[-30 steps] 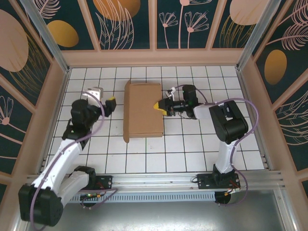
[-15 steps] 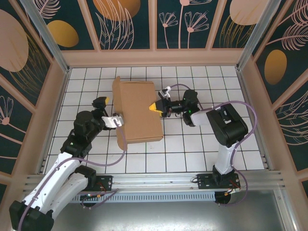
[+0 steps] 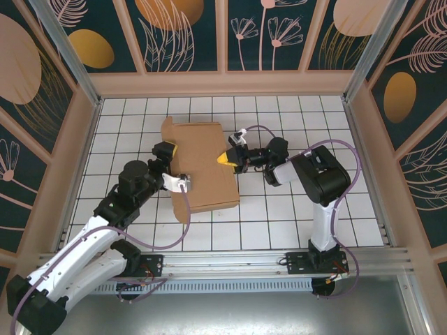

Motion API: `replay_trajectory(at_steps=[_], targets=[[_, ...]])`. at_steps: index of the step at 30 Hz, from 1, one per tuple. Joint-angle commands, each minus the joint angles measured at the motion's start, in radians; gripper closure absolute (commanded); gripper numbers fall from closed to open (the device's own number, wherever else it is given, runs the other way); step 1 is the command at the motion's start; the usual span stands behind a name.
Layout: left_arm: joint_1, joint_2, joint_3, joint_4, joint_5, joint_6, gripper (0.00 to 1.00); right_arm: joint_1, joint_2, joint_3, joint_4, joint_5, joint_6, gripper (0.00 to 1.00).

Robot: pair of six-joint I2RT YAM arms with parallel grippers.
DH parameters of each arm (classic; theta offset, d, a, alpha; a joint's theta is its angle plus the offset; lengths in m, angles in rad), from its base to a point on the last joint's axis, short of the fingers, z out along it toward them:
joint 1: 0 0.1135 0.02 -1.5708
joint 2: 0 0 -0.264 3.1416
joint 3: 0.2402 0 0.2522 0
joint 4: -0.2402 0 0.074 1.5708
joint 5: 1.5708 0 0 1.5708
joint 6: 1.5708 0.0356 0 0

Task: Fold the paper box

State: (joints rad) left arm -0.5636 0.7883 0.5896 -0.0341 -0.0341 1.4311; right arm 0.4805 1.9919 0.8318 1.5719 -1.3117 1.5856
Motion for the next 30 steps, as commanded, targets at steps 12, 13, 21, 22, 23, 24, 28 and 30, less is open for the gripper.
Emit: replay_trajectory(at_steps=[12, 13, 21, 22, 23, 24, 28, 30], targets=[[-0.047, -0.013, -0.01, -0.118, 0.018, 0.191, 0.02, 0.056, -0.04, -0.025, 0.093, 0.01, 0.079, 0.61], [-0.05, -0.019, -0.011, -0.108, 0.024, 0.172, 0.01, 0.058, -0.046, -0.028, 0.084, 0.014, 0.077, 0.62], [-0.055, -0.102, -0.087, 0.067, 0.07, -0.002, 0.34, 0.058, -0.188, -0.012, -0.375, 0.042, -0.207, 0.68], [-0.056, -0.108, -0.088, 0.072, 0.071, -0.014, 0.43, 0.059, -0.213, 0.002, -0.483, 0.05, -0.282, 0.69], [-0.057, -0.113, -0.09, 0.07, 0.075, -0.013, 0.45, 0.061, -0.24, 0.022, -0.616, 0.06, -0.371, 0.69], [-0.057, -0.117, -0.094, 0.063, 0.081, 0.001, 0.45, 0.061, -0.264, 0.047, -0.741, 0.071, -0.449, 0.69], [-0.056, -0.132, -0.097, 0.053, 0.103, 0.036, 0.44, 0.061, -0.301, 0.122, -0.99, 0.095, -0.595, 0.69], [-0.055, -0.148, -0.097, 0.057, 0.115, 0.051, 0.36, 0.081, -0.311, 0.138, -1.015, 0.091, -0.596, 0.69]])
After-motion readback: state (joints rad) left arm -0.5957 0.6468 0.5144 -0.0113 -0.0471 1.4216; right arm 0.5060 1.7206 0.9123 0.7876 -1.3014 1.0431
